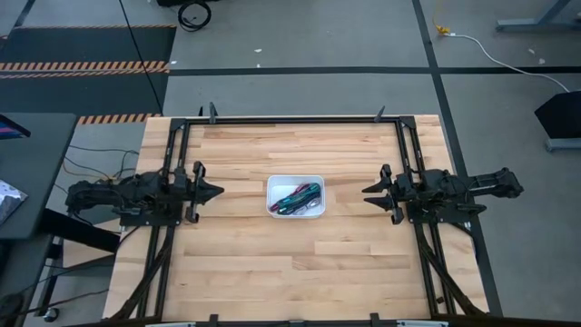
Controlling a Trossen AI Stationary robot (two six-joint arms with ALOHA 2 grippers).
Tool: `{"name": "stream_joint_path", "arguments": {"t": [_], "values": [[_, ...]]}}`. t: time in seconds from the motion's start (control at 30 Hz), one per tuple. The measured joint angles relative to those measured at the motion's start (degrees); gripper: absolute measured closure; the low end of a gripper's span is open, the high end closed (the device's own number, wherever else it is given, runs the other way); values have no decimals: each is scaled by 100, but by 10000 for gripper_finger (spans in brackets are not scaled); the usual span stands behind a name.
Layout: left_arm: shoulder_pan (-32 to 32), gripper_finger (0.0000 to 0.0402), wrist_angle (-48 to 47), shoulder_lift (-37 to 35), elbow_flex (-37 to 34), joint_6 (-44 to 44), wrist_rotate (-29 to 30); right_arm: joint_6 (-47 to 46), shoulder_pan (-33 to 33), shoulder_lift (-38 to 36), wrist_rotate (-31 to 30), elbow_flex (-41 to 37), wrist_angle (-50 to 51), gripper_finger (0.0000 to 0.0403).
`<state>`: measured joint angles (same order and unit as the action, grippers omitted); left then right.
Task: Pick and place USB-C Cables
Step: Return to Home Position
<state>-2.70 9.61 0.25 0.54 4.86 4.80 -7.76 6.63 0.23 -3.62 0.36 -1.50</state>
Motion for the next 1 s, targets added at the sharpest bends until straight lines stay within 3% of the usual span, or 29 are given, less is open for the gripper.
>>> {"name": "stream_joint_path", "arguments": {"t": [0.37,0.63,0.8,1.0], "values": [[0,388,-286,4,-2,-294,-13,52,-2,99,15,0,4,289],[0,398,-439,9,-4,-333,-7,80,-2,429,35,0,8,393],[0,398,-664,11,-4,-401,2,-5,-2,518,37,0,9,398],[0,370,-658,11,-7,-315,2,-87,-2,518,-262,0,-41,392]]}}
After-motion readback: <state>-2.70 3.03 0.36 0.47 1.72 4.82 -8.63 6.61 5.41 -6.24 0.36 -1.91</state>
